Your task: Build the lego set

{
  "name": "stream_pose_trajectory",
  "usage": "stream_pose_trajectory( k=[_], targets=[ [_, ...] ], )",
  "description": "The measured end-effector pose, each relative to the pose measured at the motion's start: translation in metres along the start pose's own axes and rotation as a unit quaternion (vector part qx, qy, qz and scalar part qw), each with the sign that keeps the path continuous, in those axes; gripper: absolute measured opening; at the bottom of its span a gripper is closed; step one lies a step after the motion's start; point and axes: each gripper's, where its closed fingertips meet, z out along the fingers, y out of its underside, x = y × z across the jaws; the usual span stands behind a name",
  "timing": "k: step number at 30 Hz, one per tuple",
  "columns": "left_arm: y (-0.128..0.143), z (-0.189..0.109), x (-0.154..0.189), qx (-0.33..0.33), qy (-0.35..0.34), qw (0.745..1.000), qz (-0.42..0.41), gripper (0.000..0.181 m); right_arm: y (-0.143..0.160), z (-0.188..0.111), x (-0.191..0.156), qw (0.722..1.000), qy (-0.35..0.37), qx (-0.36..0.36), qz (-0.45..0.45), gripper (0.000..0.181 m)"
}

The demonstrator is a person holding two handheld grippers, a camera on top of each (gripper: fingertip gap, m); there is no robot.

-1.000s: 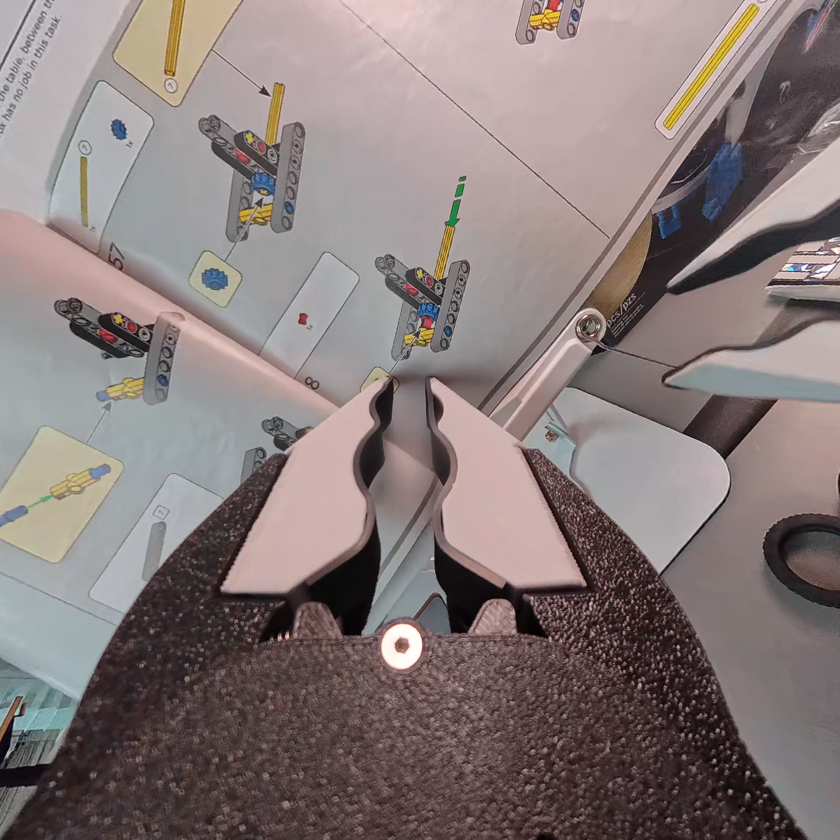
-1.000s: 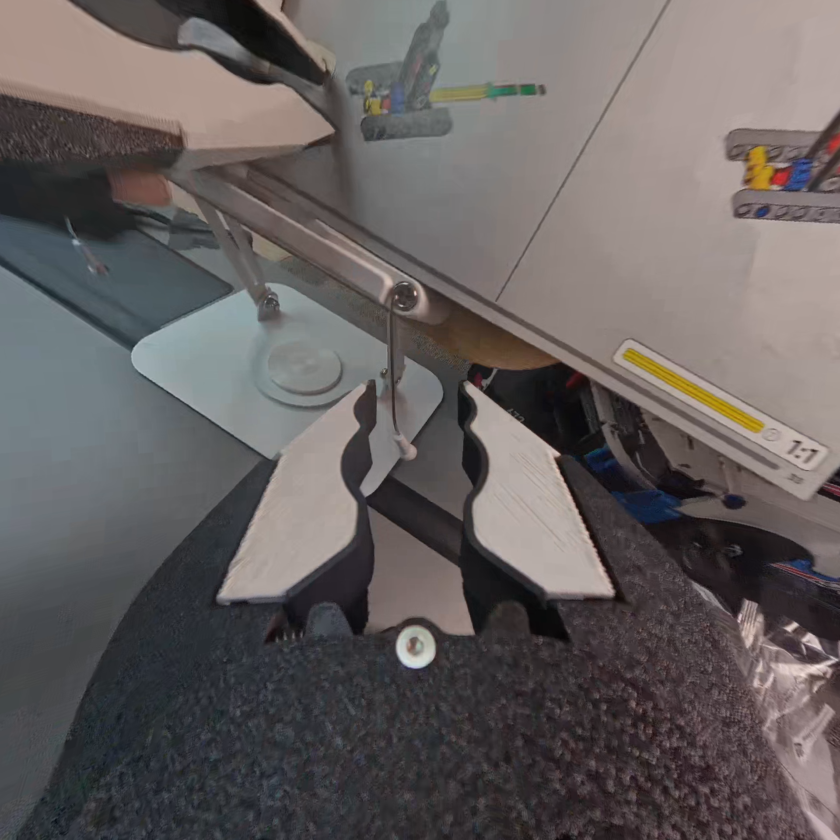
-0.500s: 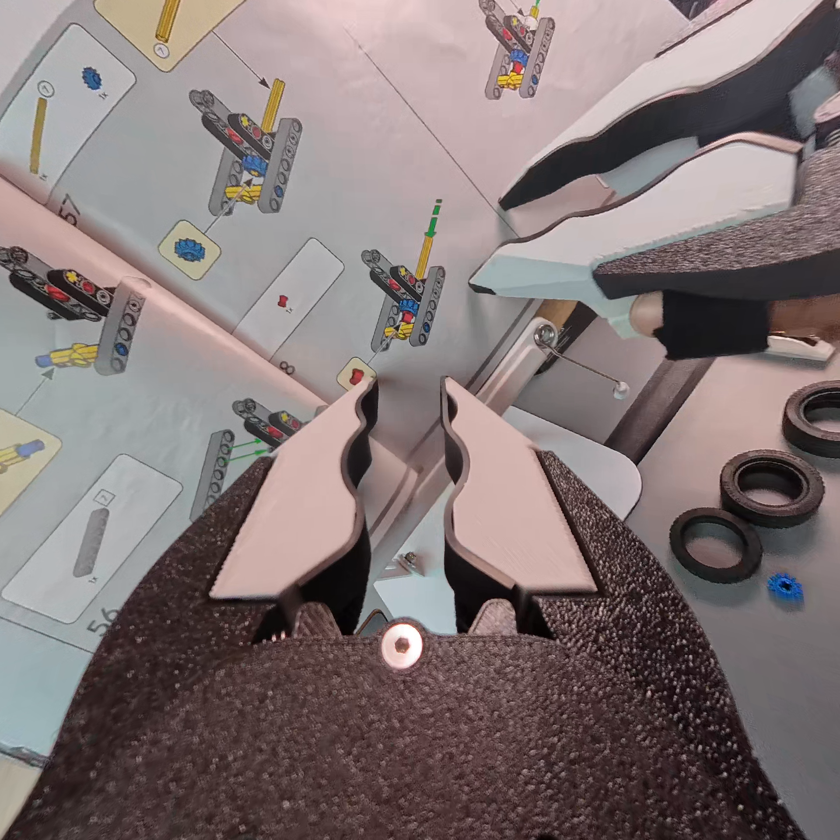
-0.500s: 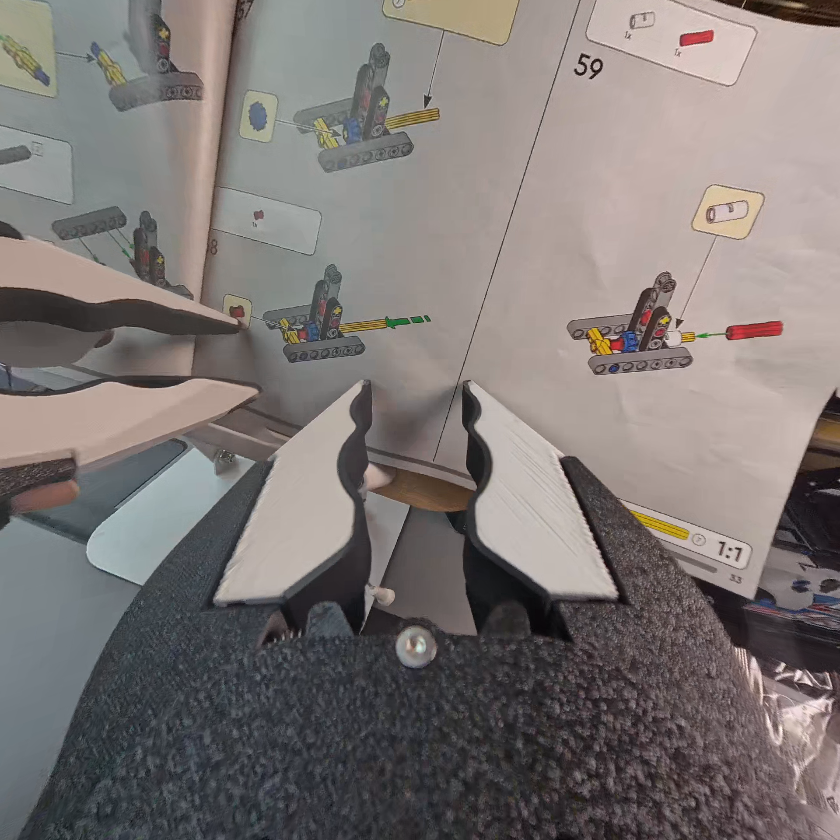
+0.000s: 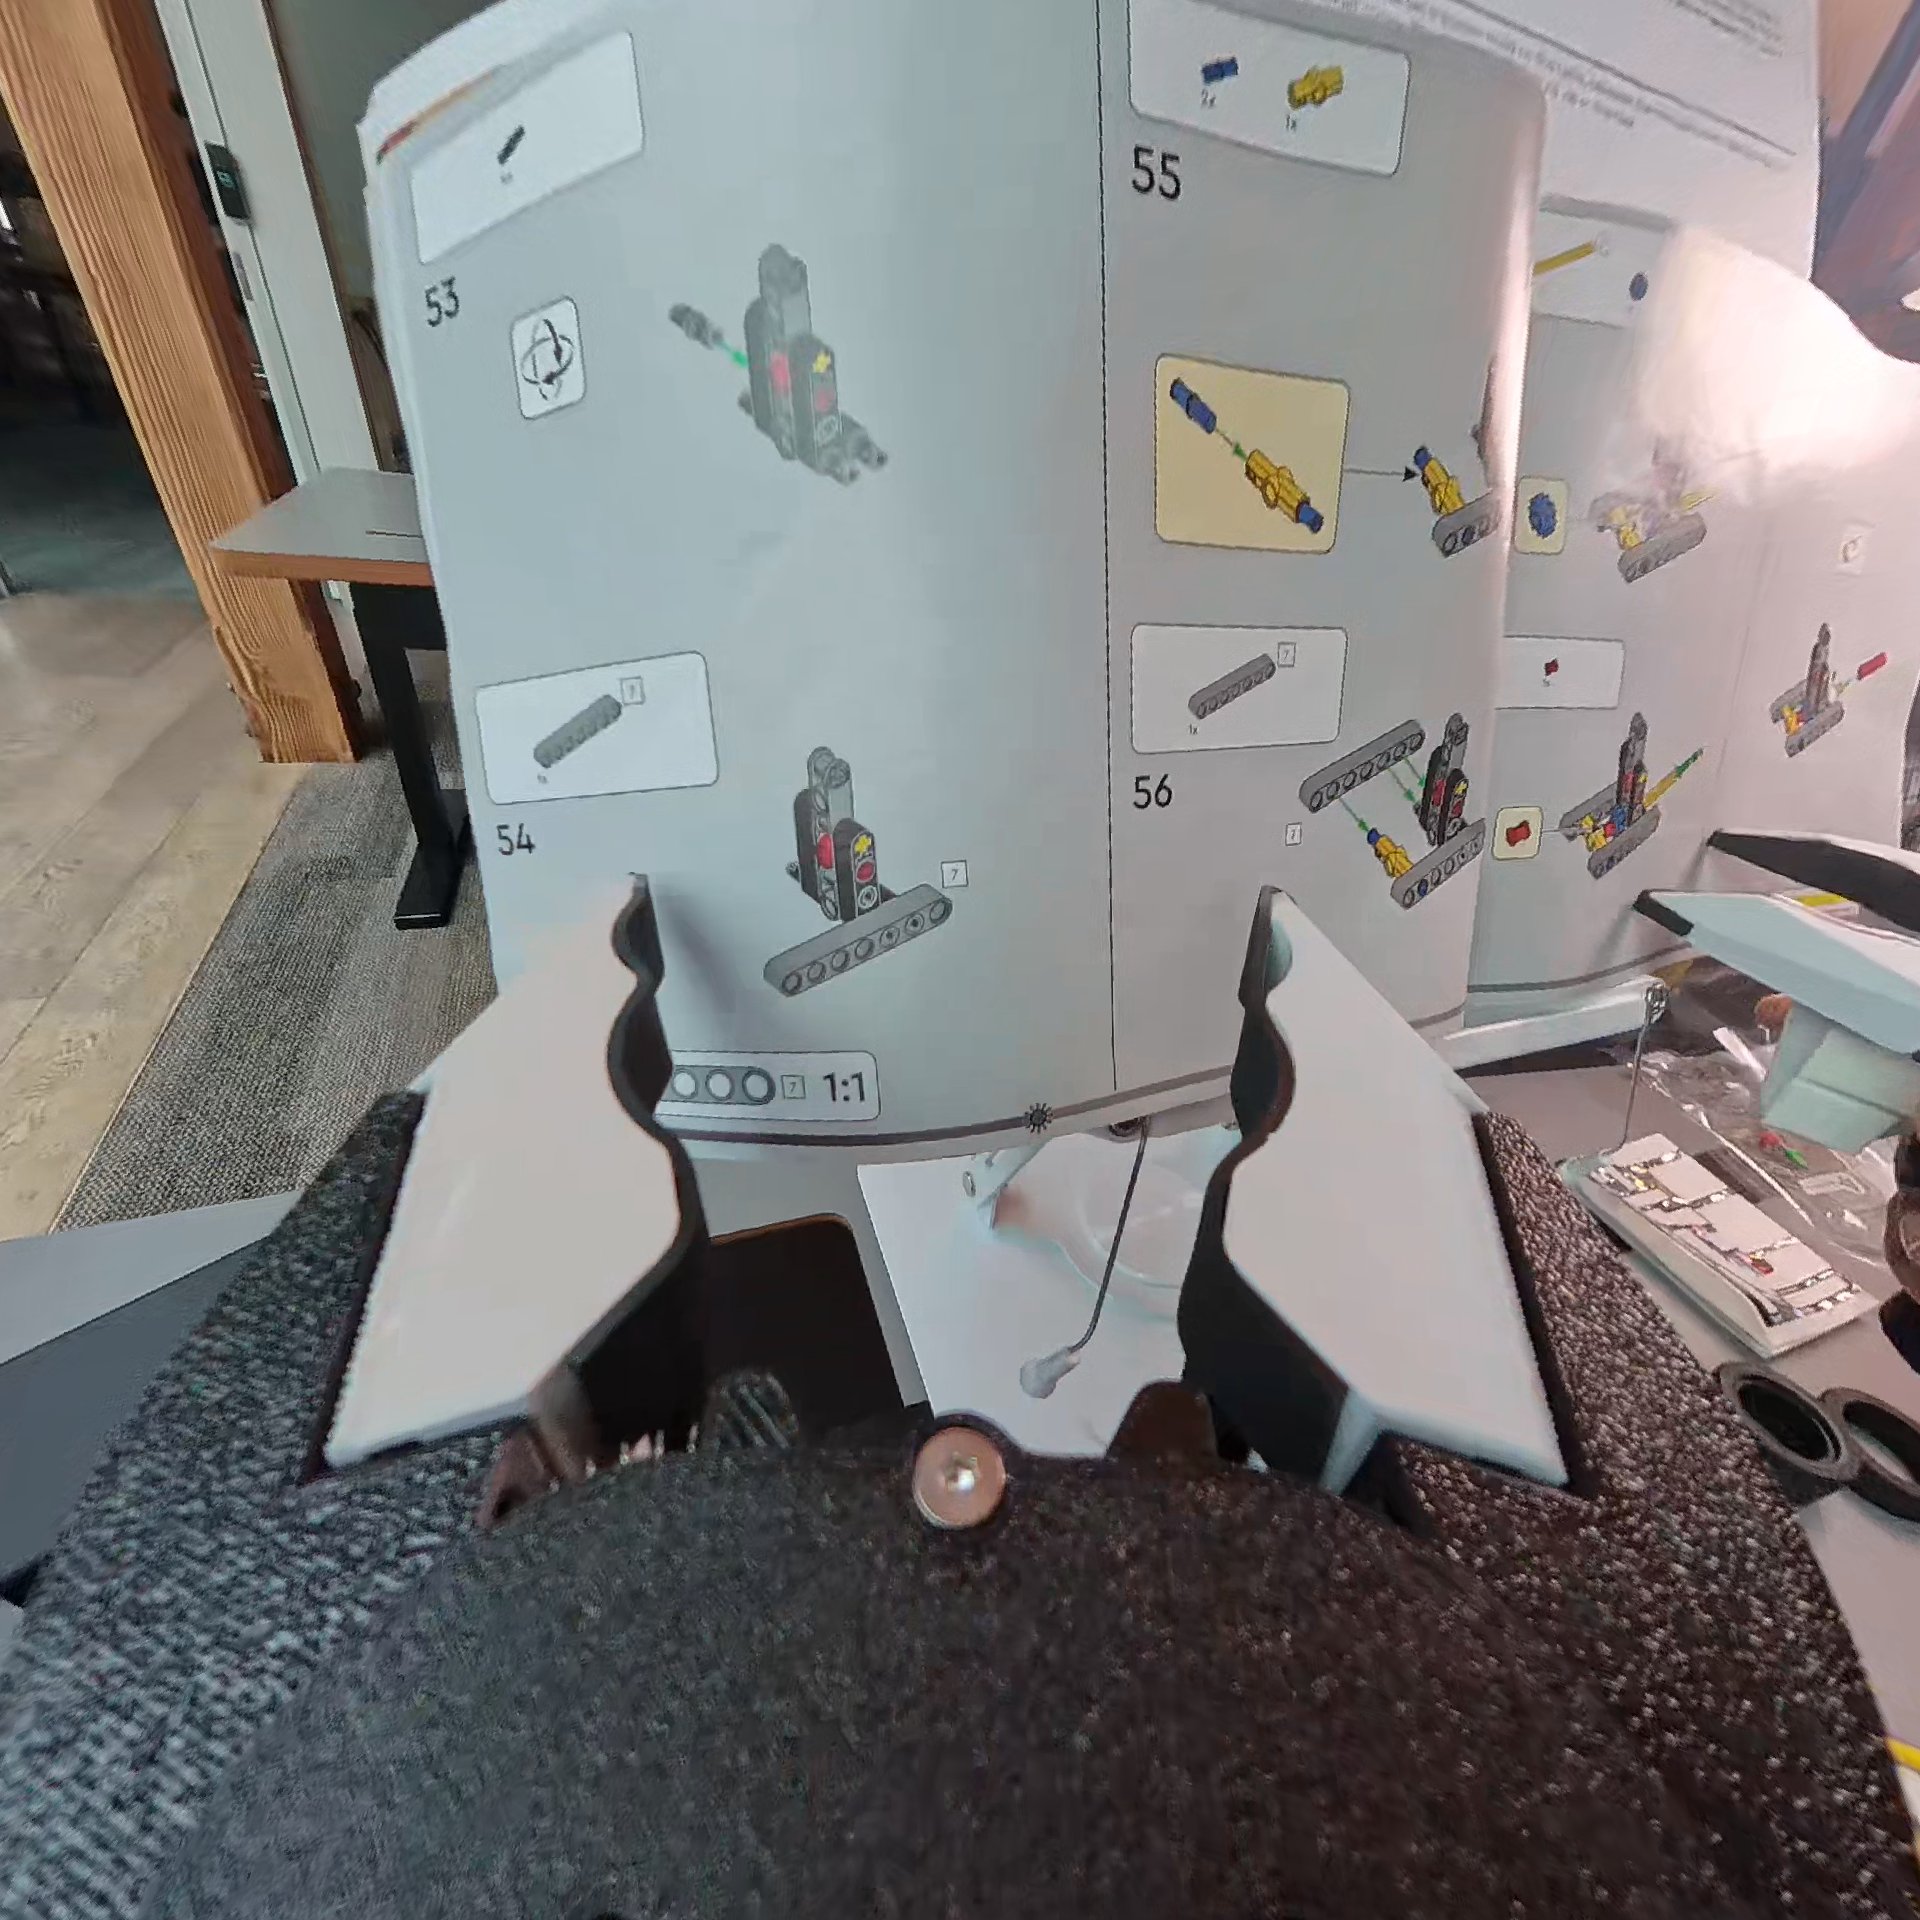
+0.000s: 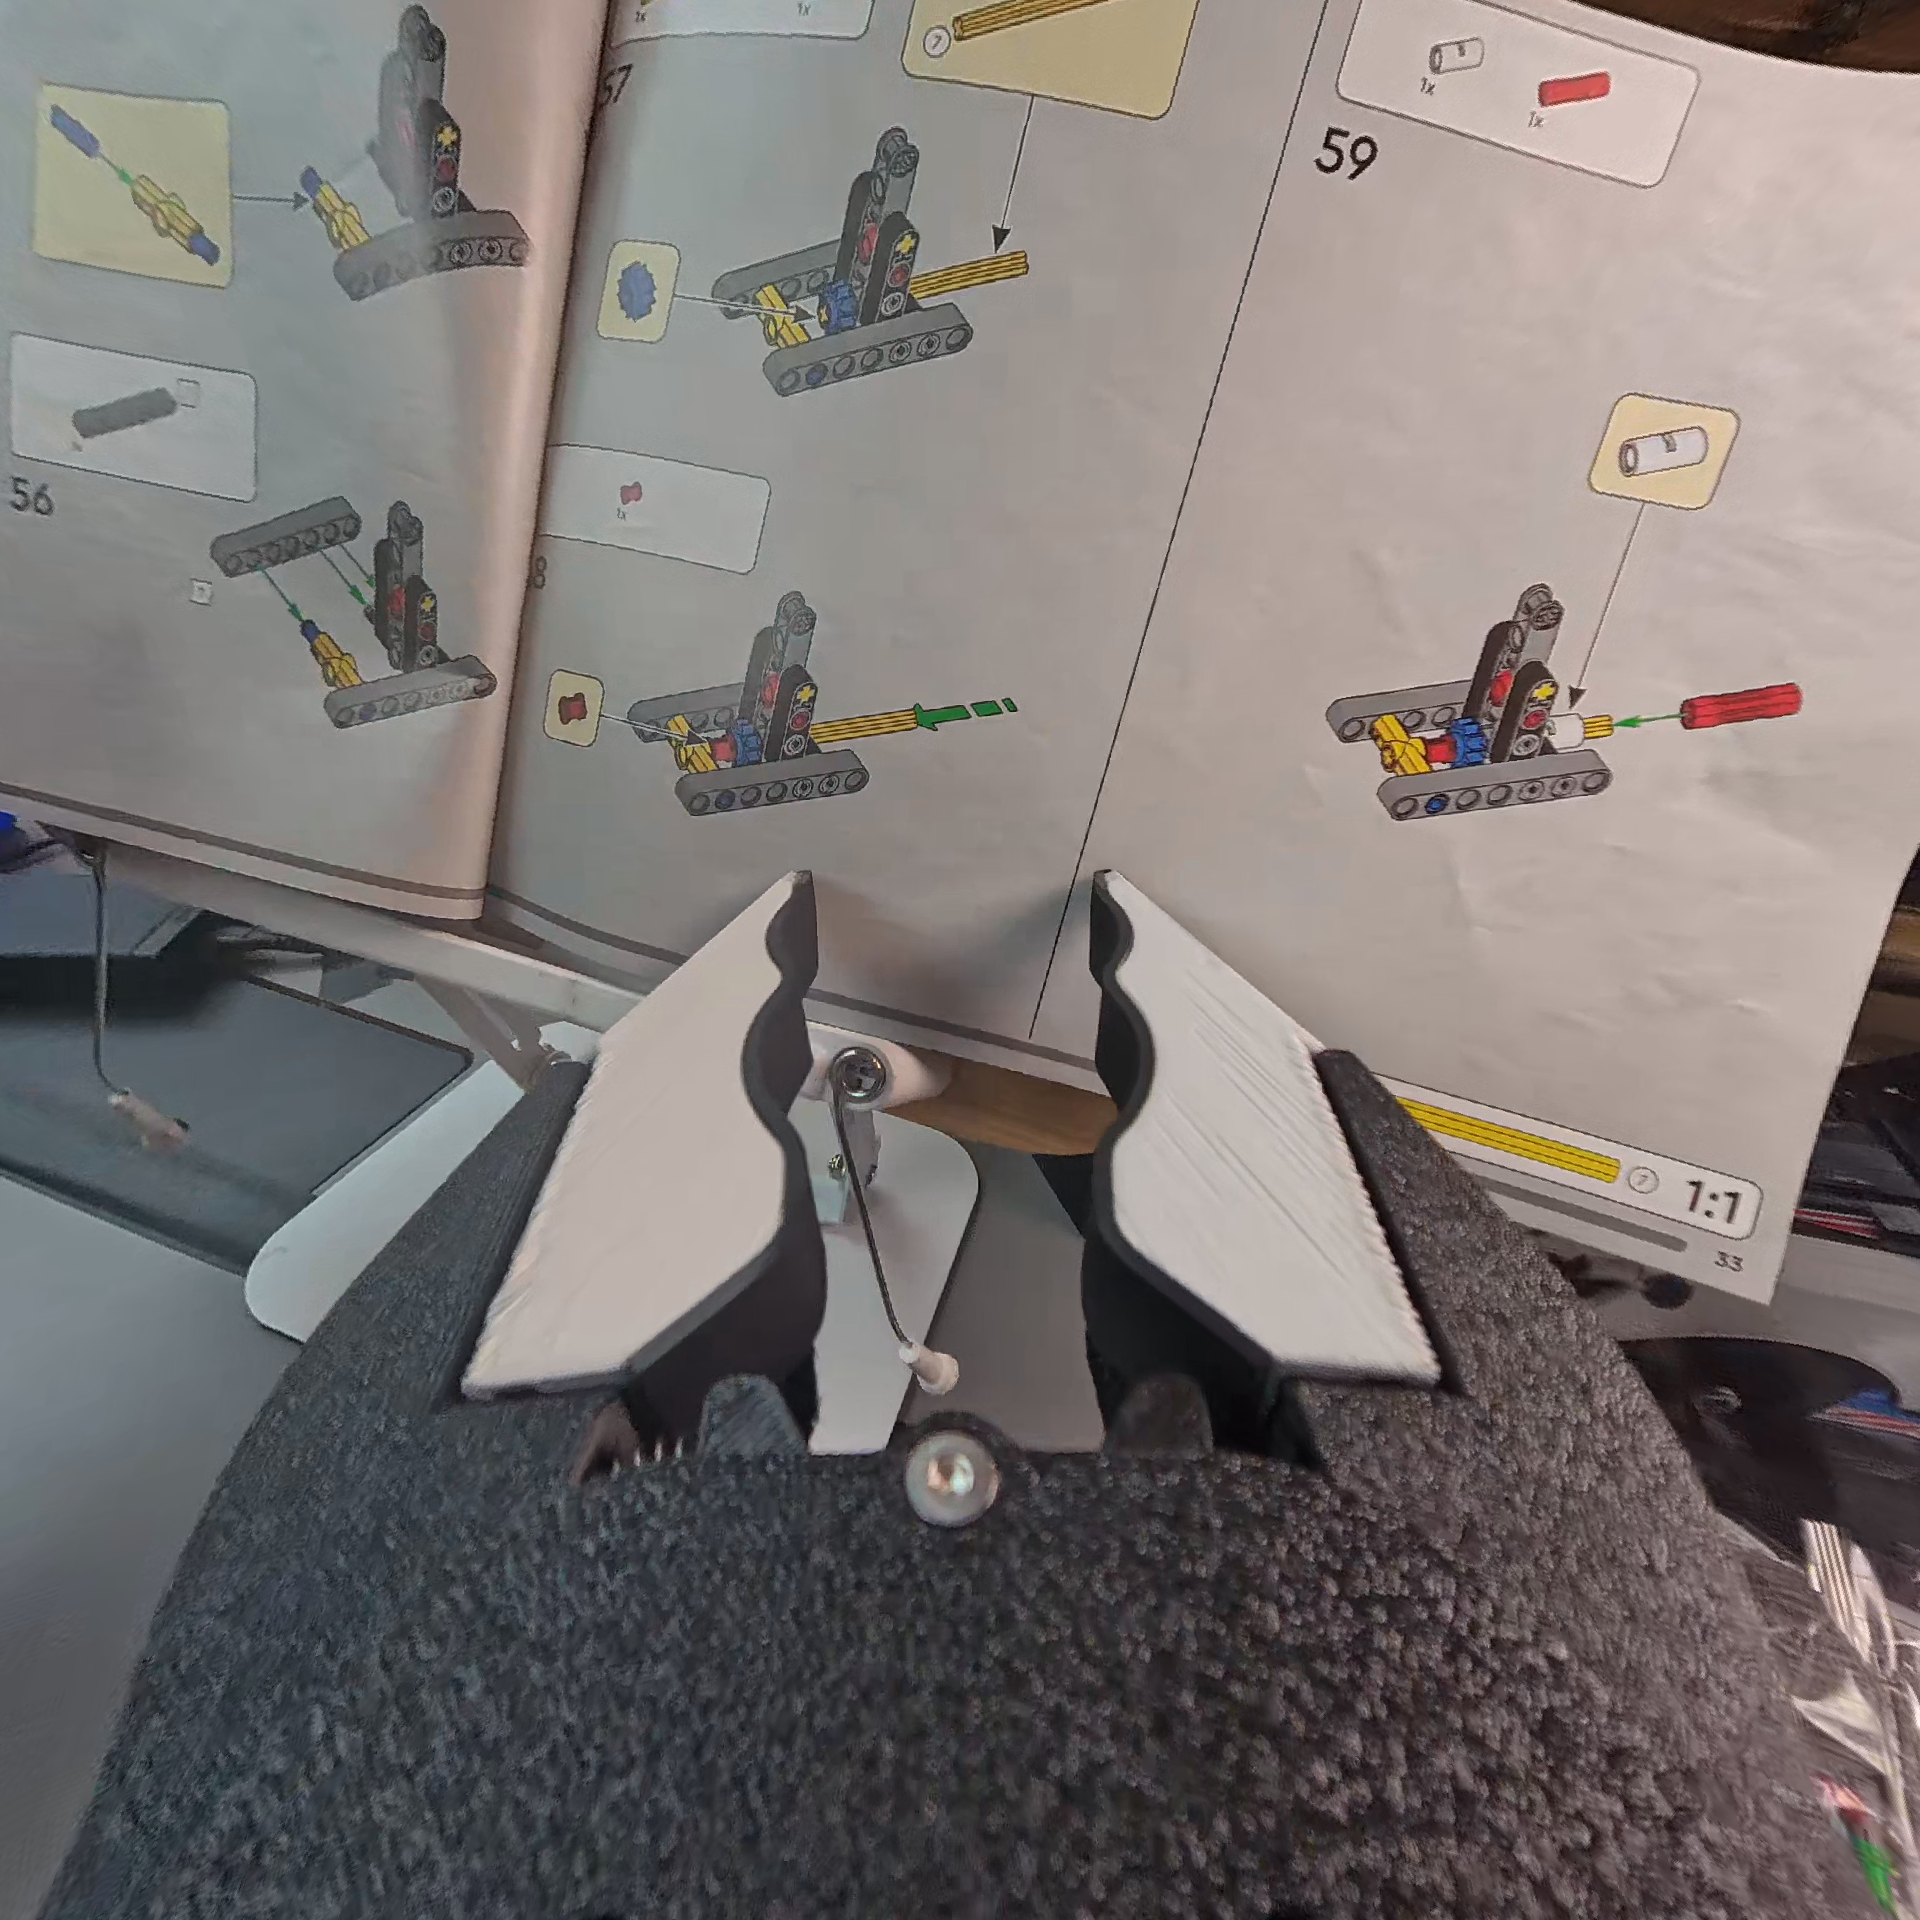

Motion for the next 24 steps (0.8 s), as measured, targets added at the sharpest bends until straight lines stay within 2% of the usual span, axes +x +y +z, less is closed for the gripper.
stream_pose_trajectory(
  k=[4,15,19,21,22,24],
  targets=[
    [0.013,0.004,0.003,-0.02,-0.012,0.999,0.043,0.088,0.0,-0.002,0.0,1.0,-0.012,0.014,0.011,0.052],
    [0.009,-0.008,-0.007,-0.005,-0.015,0.999,0.04,0.016,0.003,-0.011,0.012,0.999,-0.022,0.018,0.021,0.052],
    [0.004,-0.014,-0.004,0.0,-0.003,0.999,0.045,0.0,0.004,-0.014,0.019,0.999,-0.018,0.02,0.03,0.052],
    [0.002,-0.015,-0.005,0.0,-0.005,0.999,0.046,0.001,0.004,-0.015,0.022,0.999,-0.018,0.017,0.036,0.053],
    [-0.001,-0.016,-0.008,0.007,-0.013,0.999,0.047,0.013,0.004,-0.015,0.023,0.999,-0.017,0.017,0.038,0.053],
    [-0.007,-0.017,-0.009,0.026,-0.015,0.999,0.03,0.054,0.003,-0.016,0.024,0.999,-0.018,0.017,0.041,0.053]
  ],
)
